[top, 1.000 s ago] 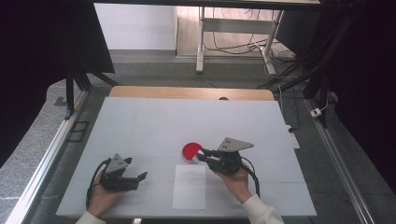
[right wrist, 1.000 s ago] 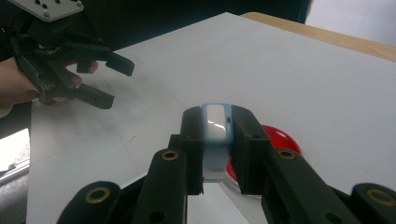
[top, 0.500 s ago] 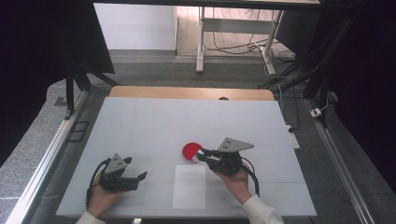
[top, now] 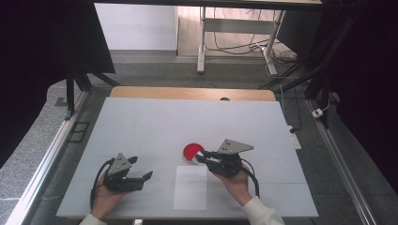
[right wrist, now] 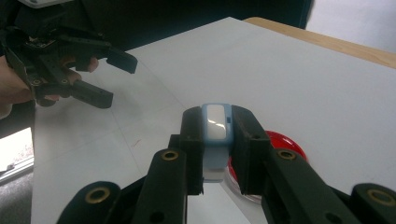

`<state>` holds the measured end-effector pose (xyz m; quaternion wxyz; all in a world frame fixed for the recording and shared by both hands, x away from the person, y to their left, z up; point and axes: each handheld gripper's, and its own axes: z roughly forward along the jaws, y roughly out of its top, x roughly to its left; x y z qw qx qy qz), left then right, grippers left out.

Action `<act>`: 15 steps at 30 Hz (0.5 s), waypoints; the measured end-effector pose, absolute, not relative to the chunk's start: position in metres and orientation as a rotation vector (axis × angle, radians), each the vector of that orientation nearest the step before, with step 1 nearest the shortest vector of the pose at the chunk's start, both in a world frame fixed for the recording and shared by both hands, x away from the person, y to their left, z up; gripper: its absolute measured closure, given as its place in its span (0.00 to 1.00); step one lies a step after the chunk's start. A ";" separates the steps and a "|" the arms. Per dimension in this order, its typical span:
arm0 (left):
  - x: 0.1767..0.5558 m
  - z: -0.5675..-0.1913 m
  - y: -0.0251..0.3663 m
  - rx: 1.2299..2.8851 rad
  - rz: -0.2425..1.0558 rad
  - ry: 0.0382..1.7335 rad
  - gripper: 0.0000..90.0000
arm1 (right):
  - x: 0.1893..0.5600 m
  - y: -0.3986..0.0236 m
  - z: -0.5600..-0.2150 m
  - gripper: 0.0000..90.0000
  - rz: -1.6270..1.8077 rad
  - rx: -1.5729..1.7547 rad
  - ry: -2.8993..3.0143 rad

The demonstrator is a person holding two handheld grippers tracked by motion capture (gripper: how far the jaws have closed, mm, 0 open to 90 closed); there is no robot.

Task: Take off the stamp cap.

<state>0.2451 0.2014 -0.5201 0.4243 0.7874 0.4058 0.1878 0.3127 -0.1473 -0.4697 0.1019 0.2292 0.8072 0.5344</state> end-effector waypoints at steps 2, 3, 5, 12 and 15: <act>0.246 -0.519 0.198 1.968 0.478 1.011 0.21 | 0.313 -0.147 -0.469 0.83 1.578 0.677 2.381; 0.247 -0.518 0.197 1.965 0.479 1.007 0.21 | 0.313 -0.148 -0.469 0.83 1.580 0.678 2.376; 0.248 -0.516 0.193 1.962 0.475 0.999 0.22 | 0.313 -0.148 -0.467 0.83 1.585 0.679 2.370; 0.256 -0.511 0.177 1.965 0.464 0.966 0.24 | 0.312 -0.150 -0.467 0.83 1.590 0.682 2.365; 0.259 -0.509 0.170 1.975 0.460 0.946 0.24 | 0.312 -0.151 -0.466 0.83 1.589 0.685 2.363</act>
